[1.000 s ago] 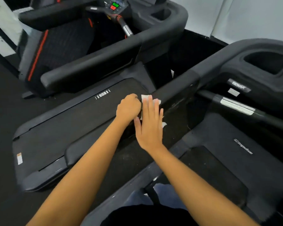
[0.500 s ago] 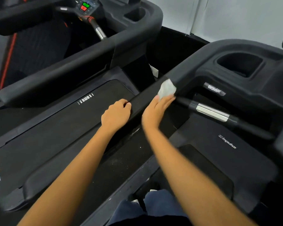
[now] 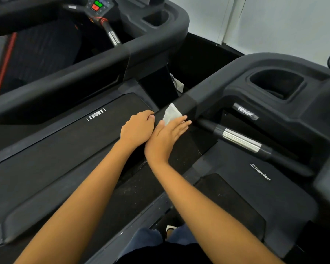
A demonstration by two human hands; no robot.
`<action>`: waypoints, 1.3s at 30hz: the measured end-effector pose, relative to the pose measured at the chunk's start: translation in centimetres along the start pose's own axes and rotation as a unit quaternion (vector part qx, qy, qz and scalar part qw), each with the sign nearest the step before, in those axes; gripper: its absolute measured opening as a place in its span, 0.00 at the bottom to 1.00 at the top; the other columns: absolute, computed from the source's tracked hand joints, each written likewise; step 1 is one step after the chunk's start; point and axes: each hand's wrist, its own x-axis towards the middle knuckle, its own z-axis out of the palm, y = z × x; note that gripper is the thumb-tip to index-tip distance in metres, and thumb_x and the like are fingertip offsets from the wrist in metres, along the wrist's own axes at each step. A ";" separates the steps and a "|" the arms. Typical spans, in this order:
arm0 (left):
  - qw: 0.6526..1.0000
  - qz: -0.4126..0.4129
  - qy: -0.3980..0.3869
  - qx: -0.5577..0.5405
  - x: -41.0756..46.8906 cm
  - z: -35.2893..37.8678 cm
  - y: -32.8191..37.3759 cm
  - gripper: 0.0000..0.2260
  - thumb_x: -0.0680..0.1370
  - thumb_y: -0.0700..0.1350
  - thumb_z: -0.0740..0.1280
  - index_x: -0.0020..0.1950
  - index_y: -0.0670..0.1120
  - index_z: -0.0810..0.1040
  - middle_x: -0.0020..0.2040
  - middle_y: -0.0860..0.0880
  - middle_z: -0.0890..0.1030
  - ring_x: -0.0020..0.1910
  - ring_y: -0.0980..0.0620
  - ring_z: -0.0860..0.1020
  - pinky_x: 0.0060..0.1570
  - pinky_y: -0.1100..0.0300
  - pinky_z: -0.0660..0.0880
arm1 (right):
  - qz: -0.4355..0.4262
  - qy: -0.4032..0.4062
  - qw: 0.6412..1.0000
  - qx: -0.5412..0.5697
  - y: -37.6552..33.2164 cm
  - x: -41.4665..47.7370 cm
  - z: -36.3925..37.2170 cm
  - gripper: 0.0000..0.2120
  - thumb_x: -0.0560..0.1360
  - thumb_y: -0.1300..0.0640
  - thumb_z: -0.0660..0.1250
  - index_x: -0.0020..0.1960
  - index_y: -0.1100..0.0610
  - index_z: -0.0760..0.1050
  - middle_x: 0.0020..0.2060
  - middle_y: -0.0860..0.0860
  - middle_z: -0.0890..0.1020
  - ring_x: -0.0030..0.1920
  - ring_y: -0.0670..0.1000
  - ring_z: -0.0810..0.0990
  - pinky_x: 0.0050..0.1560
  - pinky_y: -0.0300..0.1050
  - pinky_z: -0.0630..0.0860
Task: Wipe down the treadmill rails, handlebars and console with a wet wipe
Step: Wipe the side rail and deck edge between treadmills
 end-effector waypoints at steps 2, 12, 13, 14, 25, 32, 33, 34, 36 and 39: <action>1.000 0.001 -0.005 -0.013 0.2 -0.3 -0.5 0.18 0.82 0.50 0.52 0.70 0.55 0.70 0.68 0.51 0.74 0.66 0.45 0.71 0.59 0.52 0.66 | -0.027 -0.009 0.998 -0.058 0.3 1.7 -0.4 0.32 0.83 0.52 0.51 0.77 0.62 0.36 0.76 0.64 0.36 0.76 0.61 0.35 0.76 0.55 0.41; 0.999 0.030 0.027 -0.007 -0.3 0.0 -1.2 0.18 0.83 0.49 0.50 0.69 0.55 0.72 0.67 0.51 0.75 0.63 0.45 0.73 0.55 0.54 0.66 | -0.007 0.063 0.992 -0.111 -0.7 10.5 -2.9 0.33 0.82 0.51 0.53 0.78 0.62 0.39 0.76 0.65 0.39 0.77 0.63 0.40 0.76 0.56 0.44; 0.999 0.030 0.029 -0.007 -0.2 0.1 -1.2 0.18 0.82 0.49 0.50 0.69 0.55 0.72 0.67 0.50 0.75 0.63 0.44 0.74 0.56 0.54 0.66 | -0.019 0.058 0.994 -0.089 -0.2 7.9 -1.7 0.34 0.82 0.52 0.54 0.78 0.62 0.38 0.76 0.64 0.39 0.77 0.62 0.39 0.76 0.55 0.43; 0.999 0.031 0.028 -0.008 -0.1 0.1 -1.3 0.18 0.82 0.49 0.50 0.69 0.55 0.72 0.67 0.50 0.75 0.63 0.44 0.73 0.57 0.53 0.67 | -0.030 0.049 0.996 -0.063 0.4 4.7 -0.6 0.34 0.82 0.52 0.54 0.78 0.63 0.38 0.76 0.63 0.38 0.77 0.60 0.39 0.76 0.53 0.42; 0.998 0.054 -0.017 -0.008 -0.1 -0.4 -2.3 0.19 0.82 0.49 0.50 0.73 0.53 0.68 0.68 0.50 0.75 0.64 0.45 0.73 0.59 0.54 0.67 | 0.318 0.147 0.908 0.231 2.7 7.5 0.7 0.32 0.80 0.41 0.47 0.74 0.63 0.59 0.72 0.61 0.65 0.71 0.62 0.65 0.71 0.59 0.62; 0.996 0.089 -0.006 -0.004 -0.6 -0.4 -2.5 0.04 0.82 0.46 0.51 0.49 0.52 0.62 0.42 0.53 0.70 0.41 0.50 0.69 0.44 0.56 0.65 | 0.300 0.121 0.911 0.254 2.7 4.4 1.8 0.33 0.80 0.40 0.44 0.79 0.56 0.44 0.77 0.57 0.58 0.75 0.58 0.60 0.74 0.57 0.58; 0.996 0.095 -0.002 -0.003 -0.7 -0.3 -2.6 0.05 0.83 0.46 0.51 0.48 0.53 0.61 0.40 0.54 0.69 0.41 0.49 0.68 0.44 0.56 0.64 | 0.288 0.112 0.917 0.252 2.6 3.0 2.2 0.31 0.81 0.41 0.44 0.79 0.55 0.47 0.76 0.56 0.60 0.74 0.57 0.62 0.73 0.55 0.59; 0.994 0.105 0.000 0.003 -0.7 -0.4 -2.6 0.07 0.83 0.46 0.50 0.45 0.54 0.60 0.37 0.55 0.67 0.42 0.49 0.68 0.43 0.56 0.64 | 0.285 0.099 0.920 0.252 2.7 2.2 2.3 0.29 0.82 0.43 0.45 0.78 0.55 0.52 0.74 0.55 0.64 0.72 0.57 0.65 0.71 0.52 0.62; 0.993 0.120 -0.004 0.012 -0.8 -0.5 -2.7 0.09 0.83 0.45 0.50 0.43 0.55 0.59 0.36 0.56 0.66 0.42 0.49 0.68 0.43 0.56 0.64 | 0.293 0.106 0.916 0.251 2.3 2.8 1.9 0.27 0.82 0.44 0.46 0.75 0.59 0.61 0.70 0.55 0.70 0.68 0.57 0.70 0.67 0.50 0.66; 0.992 0.127 -0.017 0.011 -0.8 -0.8 -2.8 0.12 0.83 0.45 0.51 0.58 0.46 0.72 0.49 0.46 0.77 0.44 0.46 0.71 0.44 0.55 0.64 | 0.320 0.149 0.905 0.238 1.7 6.6 0.2 0.25 0.82 0.46 0.47 0.70 0.60 0.66 0.64 0.55 0.74 0.61 0.59 0.74 0.65 0.54 0.70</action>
